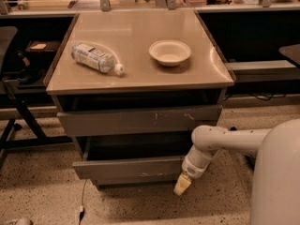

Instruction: Close middle drawer

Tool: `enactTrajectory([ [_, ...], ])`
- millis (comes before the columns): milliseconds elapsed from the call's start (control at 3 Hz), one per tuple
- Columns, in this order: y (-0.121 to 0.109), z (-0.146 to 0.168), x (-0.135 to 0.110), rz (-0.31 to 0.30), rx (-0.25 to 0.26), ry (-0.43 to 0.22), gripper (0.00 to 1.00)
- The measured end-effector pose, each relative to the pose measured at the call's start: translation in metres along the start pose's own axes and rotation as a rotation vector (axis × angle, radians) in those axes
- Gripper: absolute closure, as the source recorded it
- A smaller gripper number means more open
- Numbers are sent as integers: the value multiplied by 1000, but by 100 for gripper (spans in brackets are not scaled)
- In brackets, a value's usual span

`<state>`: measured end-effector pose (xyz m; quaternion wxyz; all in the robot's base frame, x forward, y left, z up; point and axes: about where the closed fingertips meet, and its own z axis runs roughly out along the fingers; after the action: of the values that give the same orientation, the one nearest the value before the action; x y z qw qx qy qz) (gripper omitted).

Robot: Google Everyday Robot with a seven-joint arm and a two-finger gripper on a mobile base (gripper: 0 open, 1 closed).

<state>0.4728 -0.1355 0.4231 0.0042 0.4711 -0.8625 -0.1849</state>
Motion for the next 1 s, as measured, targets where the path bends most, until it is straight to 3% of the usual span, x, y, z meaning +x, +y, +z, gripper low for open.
enactTrajectory([
  [667,-6,-2,-13,-17,30,-5,88],
  [1000,-10,-6,-32,-37,84,-16,100],
])
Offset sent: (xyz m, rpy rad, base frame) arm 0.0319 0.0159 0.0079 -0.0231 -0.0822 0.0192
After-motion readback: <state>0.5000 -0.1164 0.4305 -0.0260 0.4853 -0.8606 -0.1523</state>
